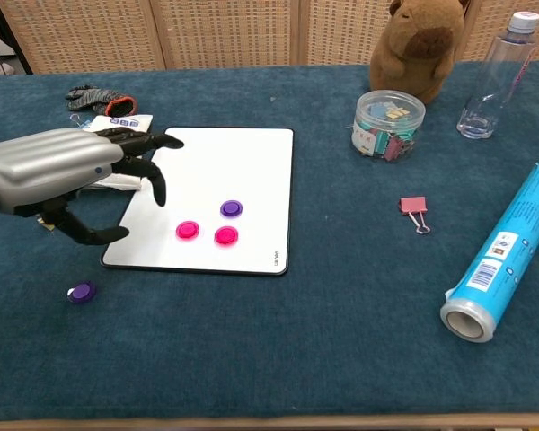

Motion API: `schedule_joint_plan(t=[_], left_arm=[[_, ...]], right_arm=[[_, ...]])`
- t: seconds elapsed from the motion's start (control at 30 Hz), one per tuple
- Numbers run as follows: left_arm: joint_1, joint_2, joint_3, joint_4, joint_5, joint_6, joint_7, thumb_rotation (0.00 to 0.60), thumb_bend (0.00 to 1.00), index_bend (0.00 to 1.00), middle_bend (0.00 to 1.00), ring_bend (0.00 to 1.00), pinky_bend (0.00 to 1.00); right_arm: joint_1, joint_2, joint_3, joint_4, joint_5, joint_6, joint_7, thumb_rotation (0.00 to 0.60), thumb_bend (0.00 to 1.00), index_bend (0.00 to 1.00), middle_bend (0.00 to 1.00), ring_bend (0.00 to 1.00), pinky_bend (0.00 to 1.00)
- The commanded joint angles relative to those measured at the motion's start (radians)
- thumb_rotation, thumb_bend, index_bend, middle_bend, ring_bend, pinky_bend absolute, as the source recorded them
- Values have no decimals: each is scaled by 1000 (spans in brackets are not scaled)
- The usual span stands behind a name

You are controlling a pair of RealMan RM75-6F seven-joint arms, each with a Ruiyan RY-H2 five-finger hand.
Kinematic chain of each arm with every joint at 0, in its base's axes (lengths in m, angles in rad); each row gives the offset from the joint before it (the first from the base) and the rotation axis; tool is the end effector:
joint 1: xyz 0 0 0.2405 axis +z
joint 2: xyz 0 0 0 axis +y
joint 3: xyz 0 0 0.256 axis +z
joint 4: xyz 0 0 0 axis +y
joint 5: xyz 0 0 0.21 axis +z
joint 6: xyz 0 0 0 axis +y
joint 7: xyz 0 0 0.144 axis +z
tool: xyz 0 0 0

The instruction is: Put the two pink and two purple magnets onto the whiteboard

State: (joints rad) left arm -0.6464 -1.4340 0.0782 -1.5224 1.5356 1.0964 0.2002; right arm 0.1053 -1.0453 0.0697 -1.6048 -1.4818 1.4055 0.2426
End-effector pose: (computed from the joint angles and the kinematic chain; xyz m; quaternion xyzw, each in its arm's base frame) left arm -0.1836 0.2715 -0.0039 -0.8236 -0.2777 -0.3639 0.3350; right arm -0.3192 -0.1920 0.1779 0.5652 -0.4501 0.4222 0.5474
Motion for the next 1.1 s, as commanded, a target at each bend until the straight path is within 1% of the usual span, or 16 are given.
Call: schedule_joint_plan(t=[0.03,0.13,0.27,0.4,0.7,1.1], left_arm=[[40,50,61,6,90,52,-58,600,335,366,0,0,0],[54,66,89,10,125,64,-66,600,335,346,0,0,0],[69,77,114,19,157,75,-55,600,335,354,0,0,0],[94,66,126,40,168,87,-29,600,335,369,0,0,0],[133,14,126,104,157,77,-35,600,335,410,0,0,0],[164,-16,116,147,160,79,-44,600,335,413,0,0,0]], right_arm=[[1,-2,-1,-2,-2,0,-5,600,0,113,0,0,0],[1,-3,-2,-3,-3,0,-9,600,0,113,0,0,0],[1,-4,-3,-5,-4,1,-12,600,0,113,0,0,0],[0,-4,-5,-8,-6,1,-13,600,0,113,0,0,0],[1,-3,-4,-5,-2,-1,-8,600,0,113,0,0,0],[0,2,-3,-6,0,1,2,600,0,113,0,0,0]])
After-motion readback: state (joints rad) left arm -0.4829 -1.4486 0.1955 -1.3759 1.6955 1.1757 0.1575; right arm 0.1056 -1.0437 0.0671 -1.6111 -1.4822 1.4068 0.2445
